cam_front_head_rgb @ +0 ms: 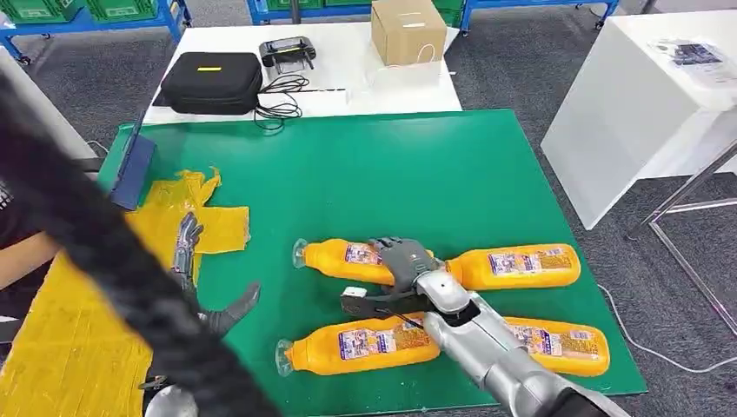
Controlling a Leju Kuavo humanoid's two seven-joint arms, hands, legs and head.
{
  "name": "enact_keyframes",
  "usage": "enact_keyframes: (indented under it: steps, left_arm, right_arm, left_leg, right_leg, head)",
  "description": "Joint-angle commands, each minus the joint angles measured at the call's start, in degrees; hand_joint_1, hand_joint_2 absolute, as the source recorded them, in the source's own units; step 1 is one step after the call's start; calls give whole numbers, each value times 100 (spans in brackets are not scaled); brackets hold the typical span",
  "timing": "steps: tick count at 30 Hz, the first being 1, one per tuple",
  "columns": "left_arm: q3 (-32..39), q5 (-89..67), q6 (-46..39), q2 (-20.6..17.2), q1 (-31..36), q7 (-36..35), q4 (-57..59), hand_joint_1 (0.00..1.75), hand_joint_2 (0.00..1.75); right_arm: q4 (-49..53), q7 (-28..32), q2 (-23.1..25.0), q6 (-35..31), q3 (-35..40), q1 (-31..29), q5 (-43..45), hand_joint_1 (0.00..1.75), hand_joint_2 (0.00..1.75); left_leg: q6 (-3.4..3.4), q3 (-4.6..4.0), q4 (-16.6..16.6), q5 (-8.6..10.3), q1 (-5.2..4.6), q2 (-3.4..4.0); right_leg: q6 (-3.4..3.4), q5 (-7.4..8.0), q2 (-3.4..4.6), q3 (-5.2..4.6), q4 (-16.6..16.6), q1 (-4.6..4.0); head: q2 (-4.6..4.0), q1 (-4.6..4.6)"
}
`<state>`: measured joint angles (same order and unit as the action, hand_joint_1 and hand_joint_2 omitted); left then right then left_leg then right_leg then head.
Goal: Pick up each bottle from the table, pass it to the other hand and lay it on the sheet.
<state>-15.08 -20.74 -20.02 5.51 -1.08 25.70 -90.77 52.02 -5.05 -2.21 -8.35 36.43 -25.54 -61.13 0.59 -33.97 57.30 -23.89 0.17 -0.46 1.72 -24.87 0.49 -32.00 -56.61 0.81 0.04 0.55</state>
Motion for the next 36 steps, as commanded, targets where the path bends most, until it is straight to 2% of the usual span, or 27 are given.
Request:
enact_keyframes:
  steps: [1,4,8,10,15,17,19,22,23,24,27,30,36]
  left_arm:
    - [47,-40,63,75,52,-52,203,0,175]
    - [33,-60,91,75,50,-66,194,0,175]
    - [-61,43,362,82,3,-97,176,0,175]
    - [-137,196,542,73,19,-61,205,0,175]
    - [-420,668,1098,0,99,24,304,0,175]
    - [-420,668,1098,0,99,24,304,0,175]
    - [-498,785,1213,-34,138,42,326,0,175]
    - [-577,1226,1573,-107,212,51,407,0,175]
    - [-523,1747,1964,-180,300,-35,518,0,175]
    - [-499,2050,2211,-195,347,-61,600,0,175]
    - [-433,2286,2447,-238,419,-66,708,0,175]
    - [-303,2851,2919,-241,542,-205,865,0,175]
    - [-286,2868,2933,-239,577,-214,878,0,175]
  right_arm:
    - [531,23,149,-233,-449,217,136,175,175]
    - [737,107,195,-450,-604,351,207,175,175]
    - [1855,636,467,-1697,-1203,1031,436,175,175]
    - [2330,981,555,-2056,-1379,1289,699,175,175]
    - [2851,1730,618,-2323,-1559,1552,1459,175,175]
    - [2851,1730,618,-2323,-1559,1552,1459,175,175]
    - [2908,2078,647,-2091,-1585,1567,2131,175,175]
    - [2900,2459,595,-1196,-1492,1575,3148,175,175]
    - [2770,2602,537,-460,-1383,1509,3762,175,175]
    - [2633,2674,519,-244,-1288,1451,3833,175,175]
    - [2403,2759,552,-173,-1164,1366,3797,175,175]
    - [2069,2910,524,128,-723,1225,3574,173,175]
    - [2023,2920,585,70,-651,1253,3507,173,175]
  left_leg:
    - [-3,1,1,-6,3,0]
    - [-2,-5,3,-6,6,2]
    - [-2,-7,3,-8,8,-1]
    - [-3,-9,6,-12,9,-4]
    - [-3,-16,3,-8,8,-13]
    - [-1,-17,1,-4,3,-12]
    - [-2,-18,3,-5,5,-8]
    - [-2,-18,-1,-2,2,-8]
    - [-2,-18,-2,-2,1,-10]
    - [-3,-15,-1,-3,8,-7]
    - [-7,-6,-4,-5,16,3]
    - [-5,-8,-6,0,8,4]
    - [-6,-8,-5,-2,10,8]
  right_leg:
    - [-5,-5,-6,3,1,-4]
    - [-5,-4,-5,-3,3,-7]
    - [-6,-6,-9,-3,4,-9]
    - [-8,-10,-13,-3,2,-10]
    - [-7,-10,-21,-9,3,-9]
    - [-3,-6,-18,-13,3,-4]
    - [-4,-5,-15,-14,2,-5]
    - [-4,-4,-13,-16,2,-2]
    - [-5,-4,-16,-15,3,-2]
    - [-8,-3,-16,-10,7,-9]
    - [-13,0,-8,-1,15,-18]
    - [-8,1,-4,-7,11,-9]
    - [-8,1,0,-6,10,-11]
  head:
    - [0,0]
    - [0,0]
    - [0,0]
    - [0,2]
    - [0,0]
    - [0,0]
    - [0,2]
    - [0,2]
    - [0,2]
    - [0,2]
    - [0,0]
    - [0,2]
    - [0,2]
